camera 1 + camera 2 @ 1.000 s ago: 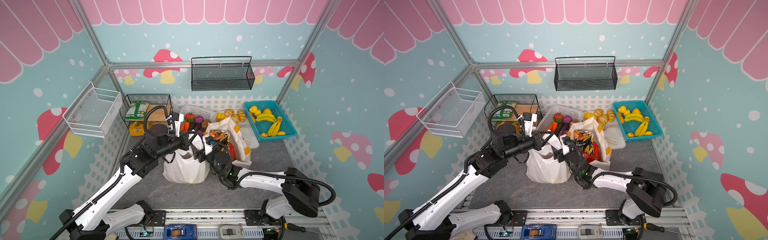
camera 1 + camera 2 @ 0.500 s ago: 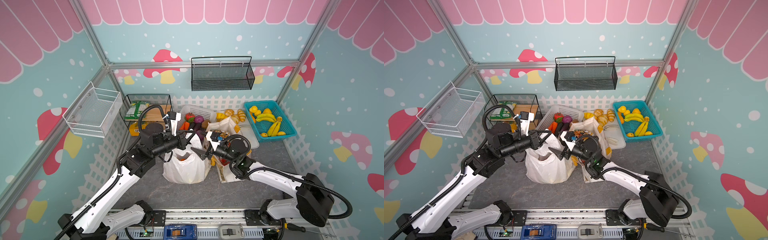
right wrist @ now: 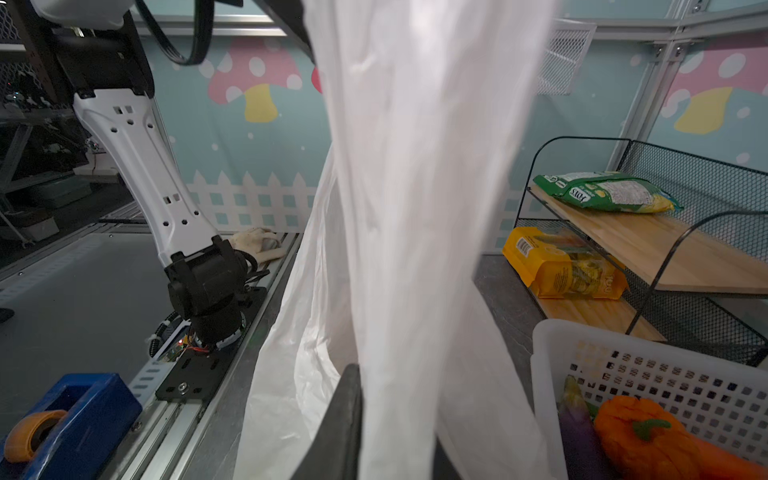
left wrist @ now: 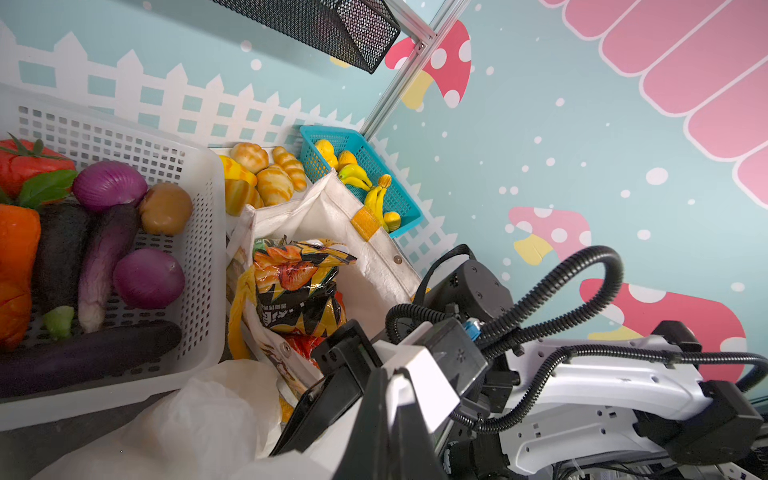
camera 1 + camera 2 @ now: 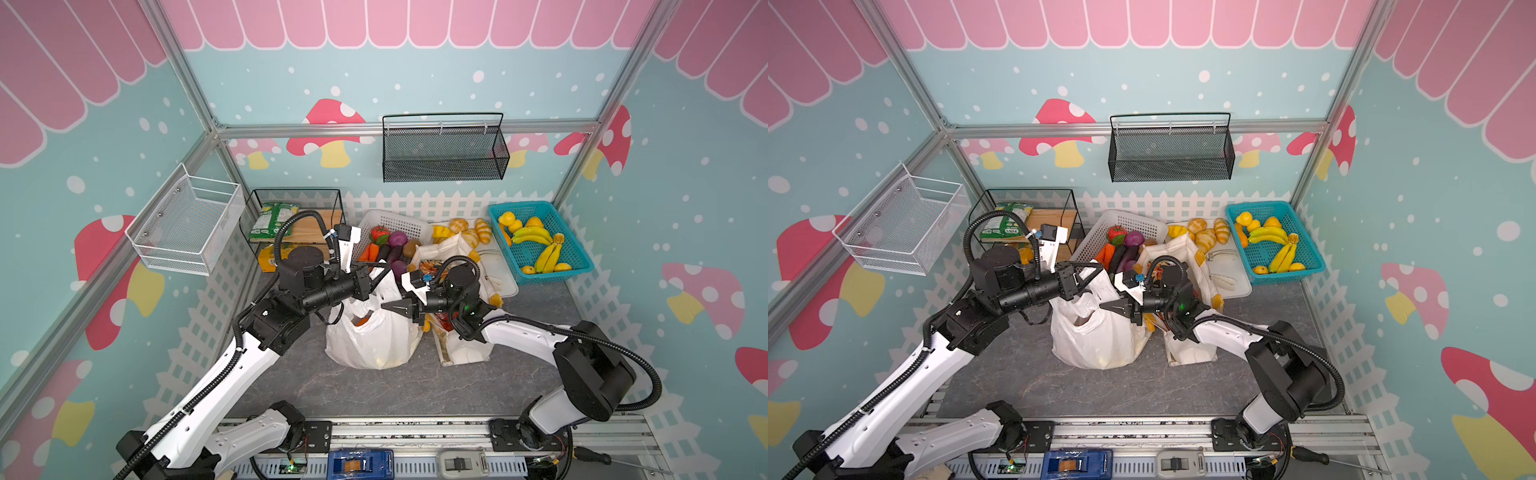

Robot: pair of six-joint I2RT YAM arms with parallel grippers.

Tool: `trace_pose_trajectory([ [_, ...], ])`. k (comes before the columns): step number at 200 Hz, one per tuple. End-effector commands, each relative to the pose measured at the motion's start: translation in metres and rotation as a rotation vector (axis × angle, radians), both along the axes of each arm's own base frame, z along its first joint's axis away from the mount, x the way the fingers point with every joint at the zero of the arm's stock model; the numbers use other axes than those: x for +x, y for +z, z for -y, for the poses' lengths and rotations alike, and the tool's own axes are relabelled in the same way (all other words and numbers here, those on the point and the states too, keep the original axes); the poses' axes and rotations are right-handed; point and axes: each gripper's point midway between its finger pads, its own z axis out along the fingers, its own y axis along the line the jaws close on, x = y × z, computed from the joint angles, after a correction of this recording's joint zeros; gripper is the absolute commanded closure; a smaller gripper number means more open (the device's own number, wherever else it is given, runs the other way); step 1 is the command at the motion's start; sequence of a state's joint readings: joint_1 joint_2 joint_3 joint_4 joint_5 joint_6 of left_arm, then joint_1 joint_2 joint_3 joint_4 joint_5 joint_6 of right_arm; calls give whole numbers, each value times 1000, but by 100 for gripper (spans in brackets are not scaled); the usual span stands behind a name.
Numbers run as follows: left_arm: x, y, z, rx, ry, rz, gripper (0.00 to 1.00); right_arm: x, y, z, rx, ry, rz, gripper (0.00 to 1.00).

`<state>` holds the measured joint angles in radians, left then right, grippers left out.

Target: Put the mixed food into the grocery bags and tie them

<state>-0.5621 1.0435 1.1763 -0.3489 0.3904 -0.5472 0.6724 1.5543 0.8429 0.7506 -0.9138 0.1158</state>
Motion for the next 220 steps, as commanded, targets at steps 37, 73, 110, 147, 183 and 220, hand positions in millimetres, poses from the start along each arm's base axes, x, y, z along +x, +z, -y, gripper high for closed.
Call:
trace_pose_trajectory([
  [37,-2,10,1,-48,-14,18,100,22,18,8,30,-228,22,52],
  [73,-1,9,1,-55,-13,12,100,38,33,7,71,-414,38,27],
  [110,0,8,2,-68,-11,4,100,46,57,-4,153,-556,35,22],
  [147,1,8,2,-92,-4,-11,100,62,71,-1,244,-839,-19,22],
  [183,1,8,1,-98,3,-13,100,82,60,10,275,-1087,-112,20],
  [220,0,13,-6,-98,36,11,100,88,-4,17,204,-1180,-259,32],
])
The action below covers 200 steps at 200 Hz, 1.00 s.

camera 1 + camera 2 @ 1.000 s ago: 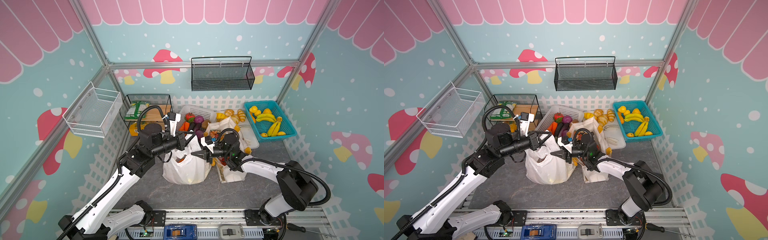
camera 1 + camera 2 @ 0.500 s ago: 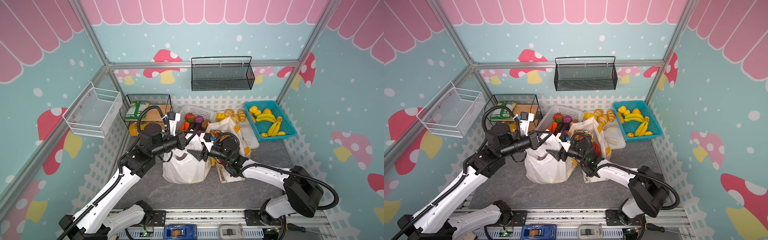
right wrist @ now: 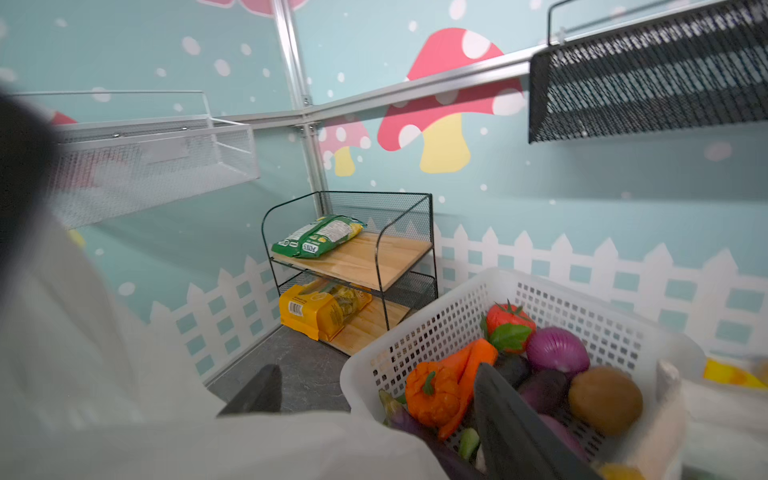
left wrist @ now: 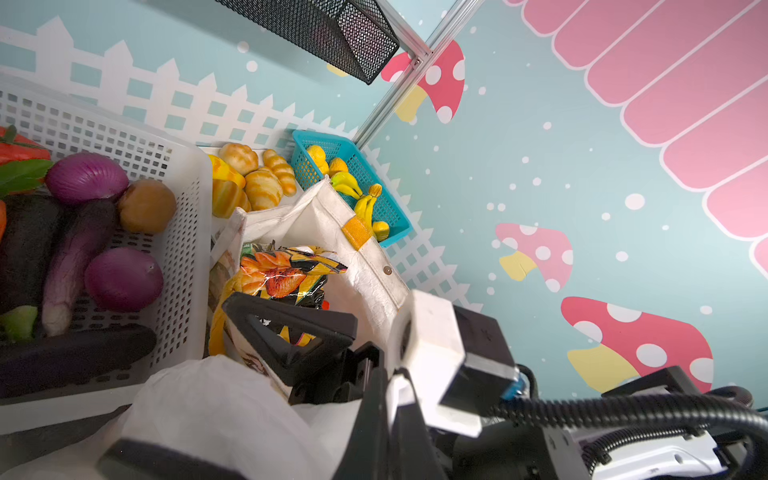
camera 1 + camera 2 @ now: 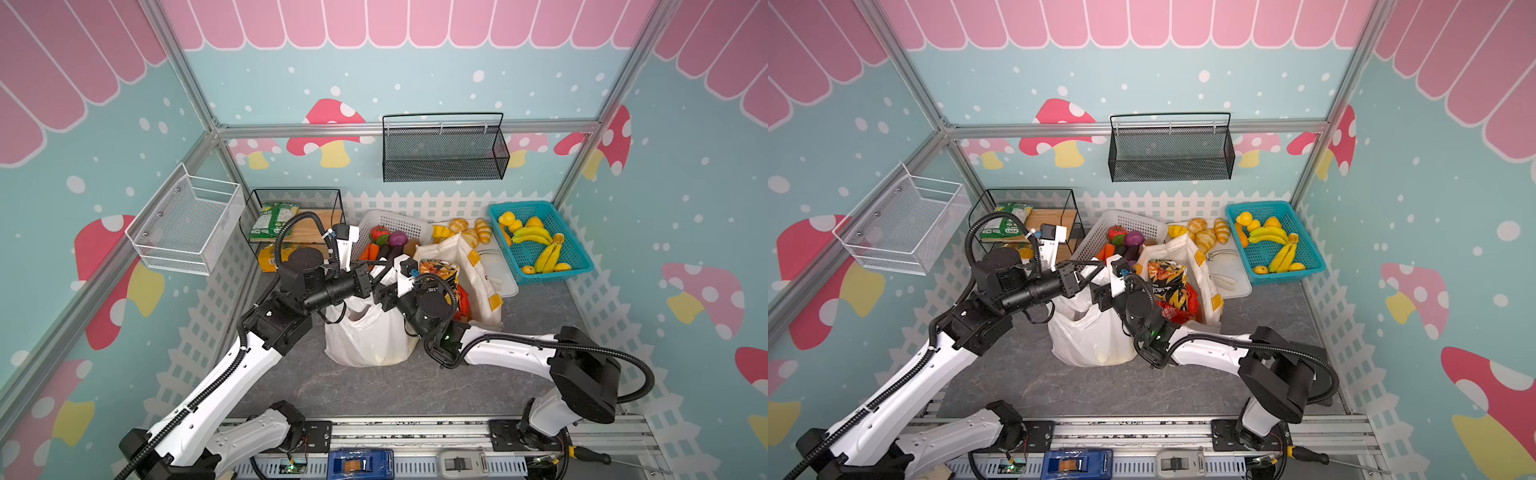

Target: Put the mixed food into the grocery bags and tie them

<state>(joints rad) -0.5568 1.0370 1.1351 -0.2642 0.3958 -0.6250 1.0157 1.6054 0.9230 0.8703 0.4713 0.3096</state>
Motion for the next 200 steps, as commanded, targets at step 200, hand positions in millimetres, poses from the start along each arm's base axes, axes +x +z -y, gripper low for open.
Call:
trace_pose_trajectory([
  [200,8,5,-17,9,59,29,100,-70,21,4,-271,615,188,3],
])
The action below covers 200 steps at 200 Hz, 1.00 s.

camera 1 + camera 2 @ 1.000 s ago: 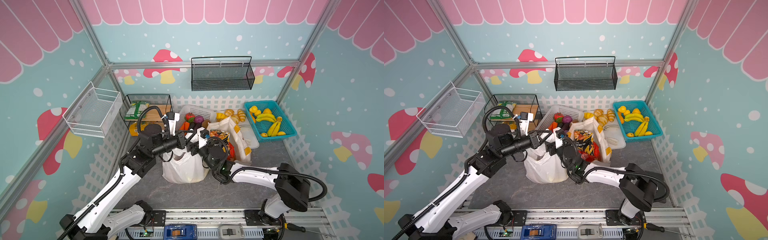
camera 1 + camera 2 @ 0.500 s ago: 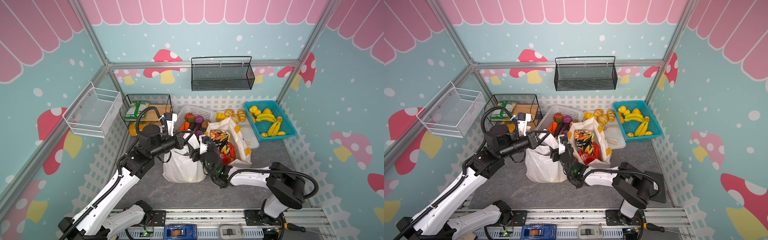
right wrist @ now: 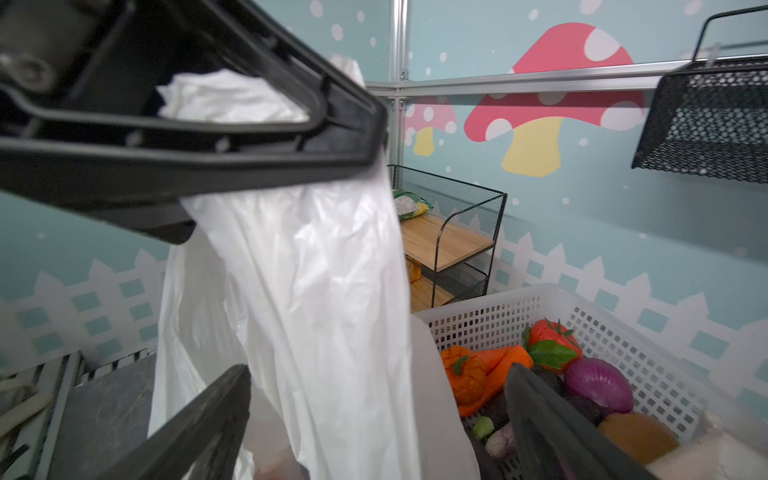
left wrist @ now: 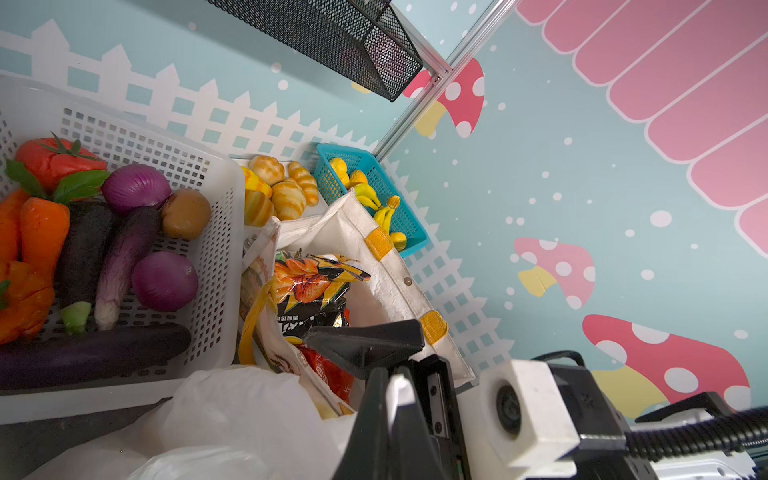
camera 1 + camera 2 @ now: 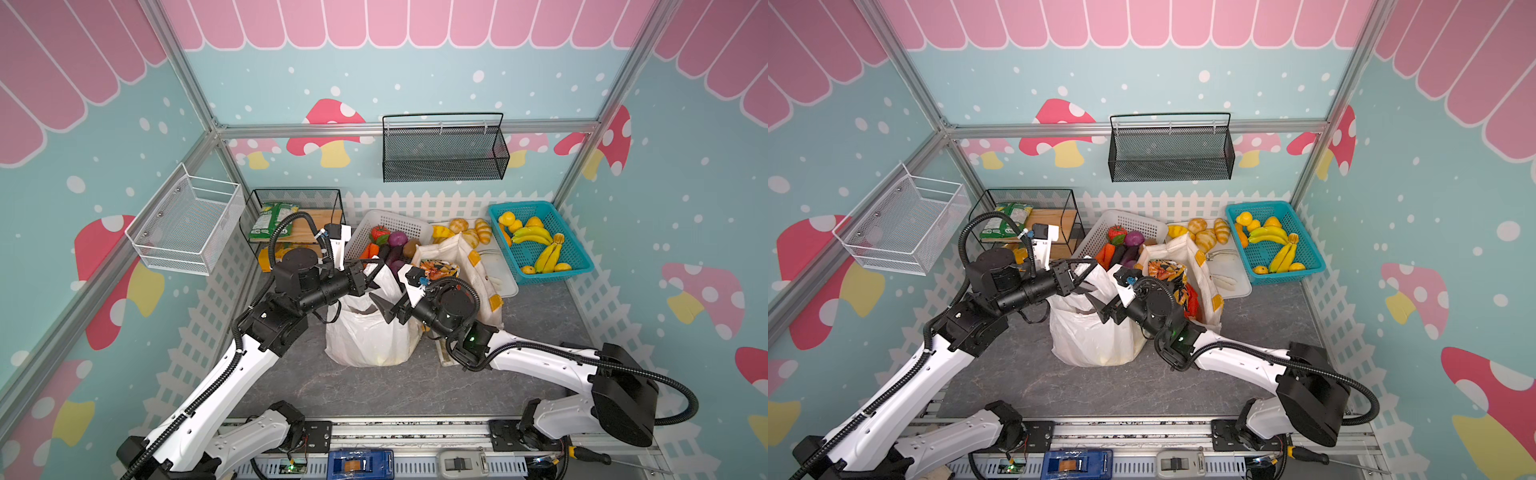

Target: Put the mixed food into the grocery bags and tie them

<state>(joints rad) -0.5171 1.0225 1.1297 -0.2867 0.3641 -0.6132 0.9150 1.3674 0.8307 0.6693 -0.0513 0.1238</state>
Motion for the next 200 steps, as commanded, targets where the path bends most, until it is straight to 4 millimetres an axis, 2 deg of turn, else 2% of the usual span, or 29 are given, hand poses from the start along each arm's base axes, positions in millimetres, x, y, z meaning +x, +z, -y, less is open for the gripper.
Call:
trace_pose_trajectory([
  [1,-1,8,0,-9,-11,27,100,-18,4,1,-71,211,48,3],
  [25,-2,8,1,-7,-19,26,100,-19,5,16,-115,345,85,5],
  [46,-1,7,1,-9,-20,18,100,-18,5,20,-120,467,104,12],
  [99,0,6,4,-14,-29,9,100,-3,-1,-3,-117,638,99,40],
  [147,-1,11,3,-8,-31,19,100,4,-19,-13,-115,701,63,64],
  [200,1,13,2,-5,-28,19,100,11,-34,-8,-98,677,27,84],
])
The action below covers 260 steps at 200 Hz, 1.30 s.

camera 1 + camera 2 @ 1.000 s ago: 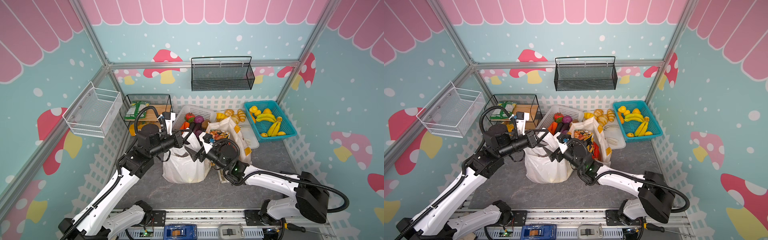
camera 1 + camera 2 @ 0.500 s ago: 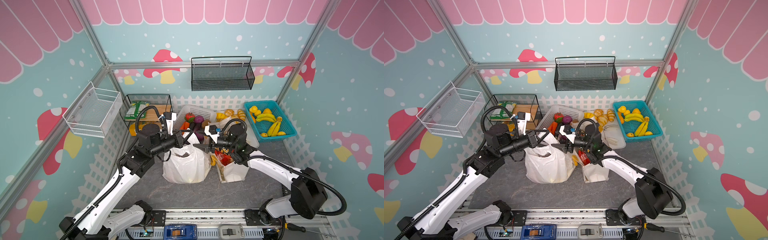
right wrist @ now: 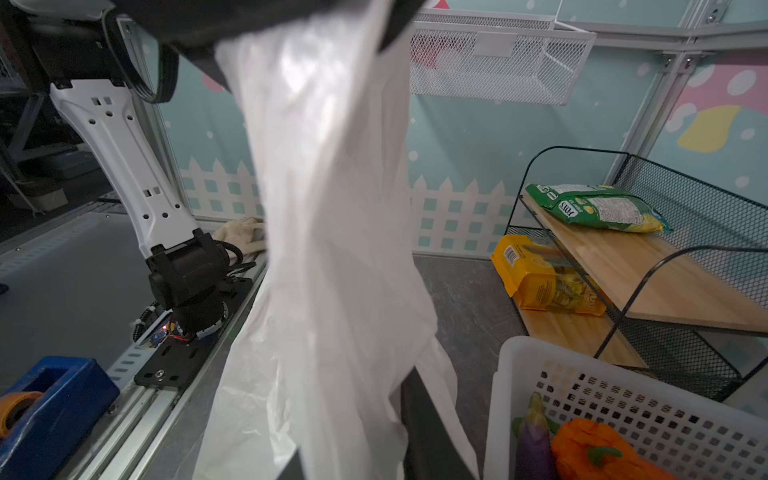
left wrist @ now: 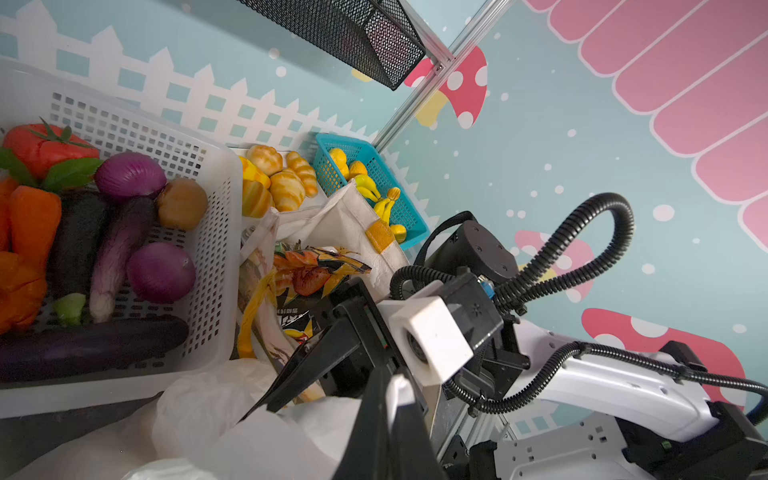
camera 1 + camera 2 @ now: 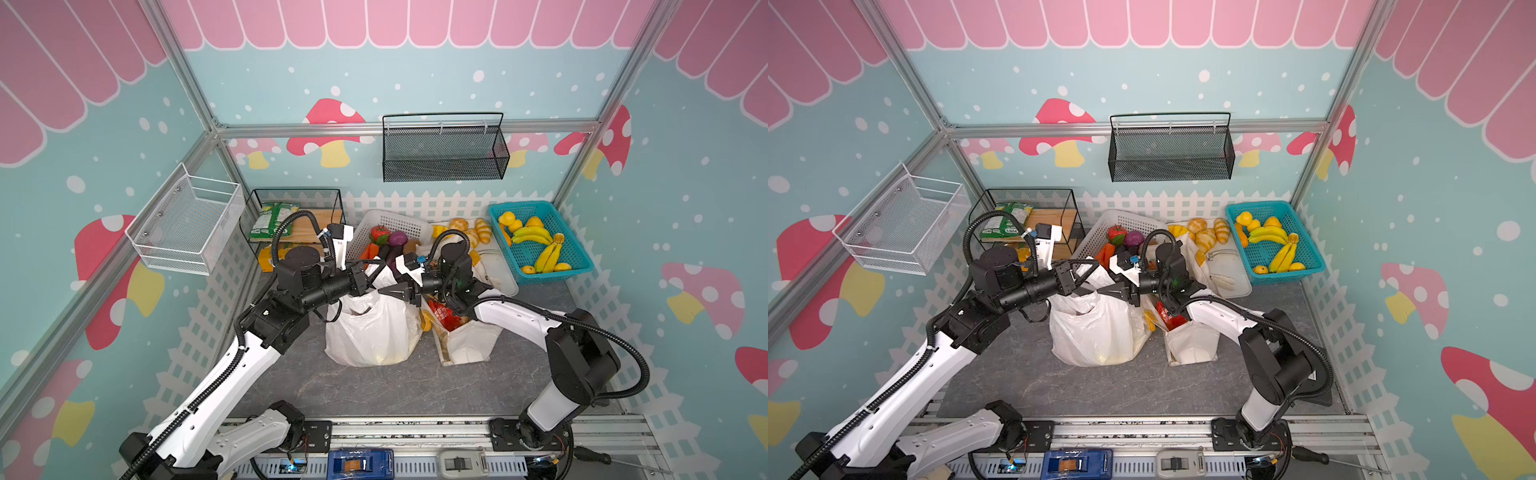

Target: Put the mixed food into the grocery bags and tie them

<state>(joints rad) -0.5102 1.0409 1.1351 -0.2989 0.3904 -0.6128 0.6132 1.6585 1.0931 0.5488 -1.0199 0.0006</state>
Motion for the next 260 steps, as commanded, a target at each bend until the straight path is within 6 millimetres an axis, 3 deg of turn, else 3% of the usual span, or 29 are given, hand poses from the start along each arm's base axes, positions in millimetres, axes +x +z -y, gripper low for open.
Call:
trace_pose_trajectory([
  [1,-1,19,-1,-14,-9,44,100,1,-2,4,21,9,8,85],
  [24,0,21,-2,-9,-4,54,100,13,0,8,23,-68,-14,96],
  [60,-5,25,-10,45,14,124,56,30,4,17,32,-196,-101,100],
  [98,-34,23,-21,182,-56,245,39,37,4,24,43,-264,-199,100],
  [117,-43,12,-45,289,-1,294,26,37,4,25,47,-273,-204,100],
  [164,-54,-16,-104,392,164,290,25,39,7,29,56,-289,-187,100],
  [214,-36,-45,-157,441,373,191,25,38,6,30,66,-275,-180,100],
  [239,-21,-62,-162,402,362,116,26,37,7,32,75,-268,-179,100],
  [260,-16,-71,-154,370,282,105,26,35,10,33,78,-260,-170,100],
])
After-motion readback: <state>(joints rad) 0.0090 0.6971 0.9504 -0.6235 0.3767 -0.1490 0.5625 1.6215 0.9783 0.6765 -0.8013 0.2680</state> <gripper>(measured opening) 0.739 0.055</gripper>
